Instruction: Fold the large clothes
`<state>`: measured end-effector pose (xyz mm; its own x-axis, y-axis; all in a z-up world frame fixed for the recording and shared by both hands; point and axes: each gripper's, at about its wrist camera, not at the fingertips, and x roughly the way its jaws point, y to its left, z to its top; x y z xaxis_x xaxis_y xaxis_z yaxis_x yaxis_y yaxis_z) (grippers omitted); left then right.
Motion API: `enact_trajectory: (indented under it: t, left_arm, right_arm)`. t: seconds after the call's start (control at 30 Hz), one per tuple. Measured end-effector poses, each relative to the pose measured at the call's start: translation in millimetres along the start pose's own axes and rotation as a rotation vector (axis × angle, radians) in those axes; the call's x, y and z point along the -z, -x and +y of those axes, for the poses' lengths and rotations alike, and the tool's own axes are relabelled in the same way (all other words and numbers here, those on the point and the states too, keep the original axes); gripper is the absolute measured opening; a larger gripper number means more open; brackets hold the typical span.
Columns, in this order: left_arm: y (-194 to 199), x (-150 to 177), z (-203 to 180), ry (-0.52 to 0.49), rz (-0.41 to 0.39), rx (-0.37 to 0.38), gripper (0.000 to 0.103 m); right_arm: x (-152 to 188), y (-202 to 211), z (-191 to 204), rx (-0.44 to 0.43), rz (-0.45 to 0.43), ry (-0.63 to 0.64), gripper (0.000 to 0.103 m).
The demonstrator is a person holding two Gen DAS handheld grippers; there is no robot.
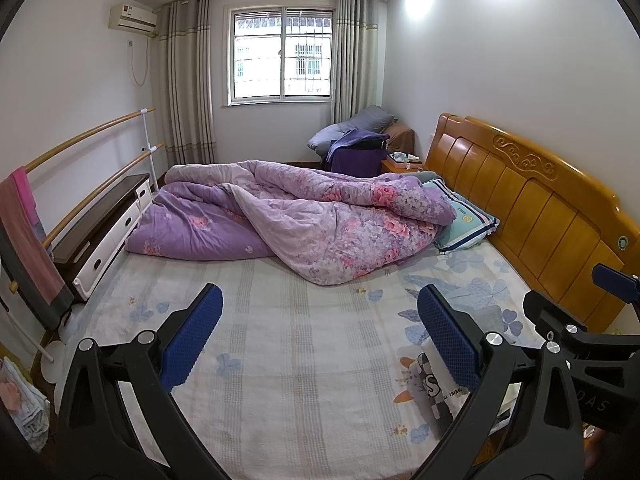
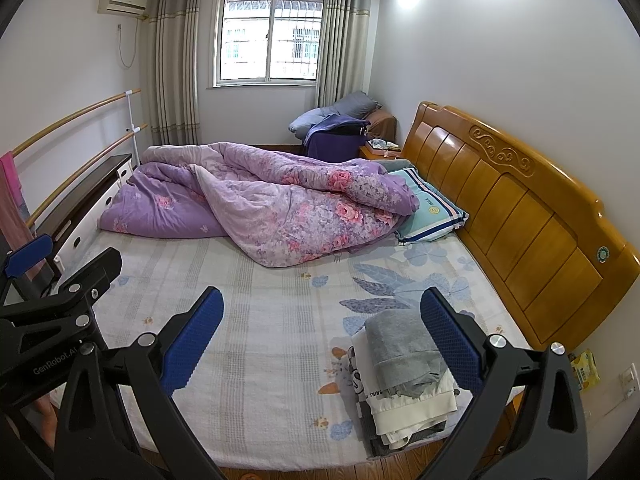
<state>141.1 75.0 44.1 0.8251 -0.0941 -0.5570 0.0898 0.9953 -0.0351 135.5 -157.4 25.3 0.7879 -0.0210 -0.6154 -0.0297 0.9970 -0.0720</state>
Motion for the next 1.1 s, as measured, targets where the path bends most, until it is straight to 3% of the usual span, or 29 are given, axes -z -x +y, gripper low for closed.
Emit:
enact_trajectory:
  t: [1.1]
  left_arm:
    - [-10,6,0,-0.001,0.017,0.004,0.098]
  right_arm:
    - [-1,-10,-1,-0.001,0.013,-0.003,0.095]
